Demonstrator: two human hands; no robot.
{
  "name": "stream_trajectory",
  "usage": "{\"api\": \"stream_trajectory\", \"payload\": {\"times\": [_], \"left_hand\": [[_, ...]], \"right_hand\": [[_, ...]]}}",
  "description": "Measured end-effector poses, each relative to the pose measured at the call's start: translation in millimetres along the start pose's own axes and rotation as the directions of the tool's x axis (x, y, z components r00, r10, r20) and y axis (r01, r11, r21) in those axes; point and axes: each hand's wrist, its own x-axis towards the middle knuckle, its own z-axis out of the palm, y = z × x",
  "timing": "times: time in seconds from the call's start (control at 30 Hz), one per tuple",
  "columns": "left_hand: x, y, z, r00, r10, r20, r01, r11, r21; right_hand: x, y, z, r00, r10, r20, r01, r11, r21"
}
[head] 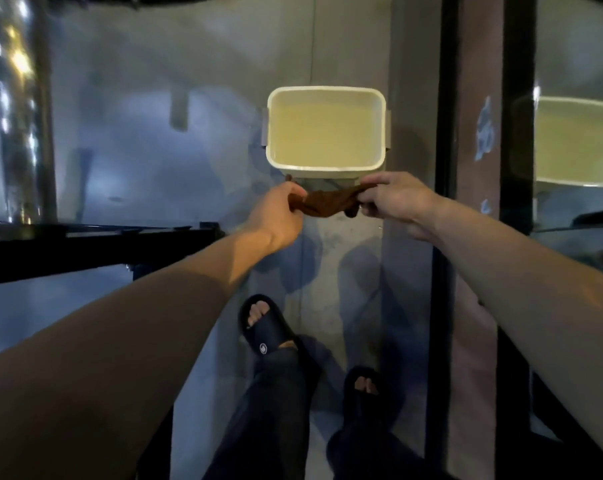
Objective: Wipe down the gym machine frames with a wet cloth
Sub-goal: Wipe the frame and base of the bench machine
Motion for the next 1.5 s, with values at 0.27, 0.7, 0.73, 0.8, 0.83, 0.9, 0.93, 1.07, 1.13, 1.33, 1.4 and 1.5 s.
{"api": "stream_trajectory", "payload": {"times": [0.27,0.7,0.73,0.8,0.83,0.9,0.93,1.07,1.13,1.33,1.4,1.5], "left_hand": [[91.6,3.6,-13.9,0.925,0.148,-0.351,-0.115,0.987,0.112],[239.4,-6.5,13.2,0.980,0.197,-0.032,-0.127,0.739,0.661],[251.4,-11.5,20.3,0.983,0.179,-0.026,-0.115,0.730,0.673],[276.6,-18.2,29.4,0.980,0.200,-0.019,-0.116,0.639,0.760],[288.1,-21.6,31.7,0.975,0.221,-0.006,-0.123,0.565,0.816],[306.2,-27.5,38.1,0.974,0.221,0.054,-0.152,0.455,0.877],[313.9,-28.2,40.5,0.973,0.213,0.085,-0.169,0.419,0.892],[329.3,-36.9,48.6,0.969,0.212,0.129,-0.206,0.393,0.896],[332.9,-43.8,48.5,0.963,0.219,0.155,-0.242,0.460,0.854],[308.2,-34.0,32.0,0.976,0.205,0.068,-0.196,0.710,0.677],[301.6,-28.5,27.3,0.974,0.225,-0.029,-0.140,0.696,0.704],[303.9,-23.0,25.3,0.962,0.255,-0.098,-0.103,0.672,0.733]], "right_hand": [[62.5,-27.0,4.6,0.965,-0.227,-0.129,0.208,0.967,-0.146],[235.5,-30.9,13.8,0.955,-0.295,0.010,0.268,0.854,-0.447],[252.7,-26.7,16.3,0.950,-0.309,0.046,0.282,0.783,-0.554],[281.9,-25.5,20.6,0.943,-0.310,0.123,0.295,0.600,-0.744],[293.5,-27.1,23.2,0.943,-0.295,0.154,0.292,0.509,-0.810],[313.7,-29.3,24.7,0.952,-0.252,0.173,0.265,0.398,-0.878],[321.5,-29.4,24.5,0.957,-0.239,0.164,0.247,0.376,-0.893],[349.0,-23.4,22.4,0.921,-0.343,0.182,0.259,0.193,-0.946],[357.8,-23.7,15.8,0.909,-0.377,0.177,0.264,0.190,-0.946],[343.3,-24.4,1.3,0.920,-0.386,0.062,0.307,0.615,-0.726],[337.6,-24.6,3.6,0.896,-0.443,0.034,0.331,0.614,-0.717],[335.8,-28.0,6.4,0.835,-0.547,0.055,0.376,0.496,-0.783]]}}
